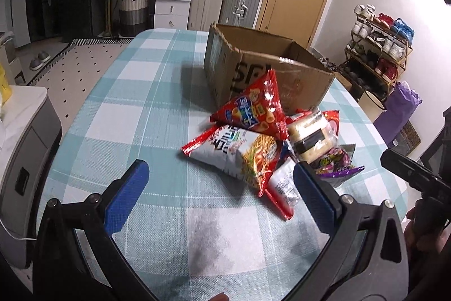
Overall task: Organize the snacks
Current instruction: 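Withdraw both tools from the box back toward the snack pile, then grasp the purple candy bag with the right tool while the left tool grasps the white noodle bag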
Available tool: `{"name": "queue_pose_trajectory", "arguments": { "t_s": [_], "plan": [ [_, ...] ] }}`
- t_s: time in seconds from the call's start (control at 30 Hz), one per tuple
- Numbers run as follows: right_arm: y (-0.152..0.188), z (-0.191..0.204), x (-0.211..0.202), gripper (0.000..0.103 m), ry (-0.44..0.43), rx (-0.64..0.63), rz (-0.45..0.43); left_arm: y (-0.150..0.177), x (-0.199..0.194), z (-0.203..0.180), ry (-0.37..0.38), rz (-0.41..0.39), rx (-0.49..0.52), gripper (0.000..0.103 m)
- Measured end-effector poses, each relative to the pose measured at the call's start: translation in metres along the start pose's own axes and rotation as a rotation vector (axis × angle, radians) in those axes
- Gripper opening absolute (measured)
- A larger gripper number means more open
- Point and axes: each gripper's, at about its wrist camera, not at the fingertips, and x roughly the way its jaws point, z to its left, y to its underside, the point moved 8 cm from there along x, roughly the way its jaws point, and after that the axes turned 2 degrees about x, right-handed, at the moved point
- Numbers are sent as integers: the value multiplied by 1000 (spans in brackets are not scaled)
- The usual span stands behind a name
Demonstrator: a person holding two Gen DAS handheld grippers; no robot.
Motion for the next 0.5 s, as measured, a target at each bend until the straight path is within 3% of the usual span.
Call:
{"name": "queue_pose_trajectory", "arguments": {
  "t_s": [0.5],
  "plan": [
    [15, -6, 47, 102, -36, 31, 89, 10, 29, 7, 15, 56, -8, 102]
  ]
}}
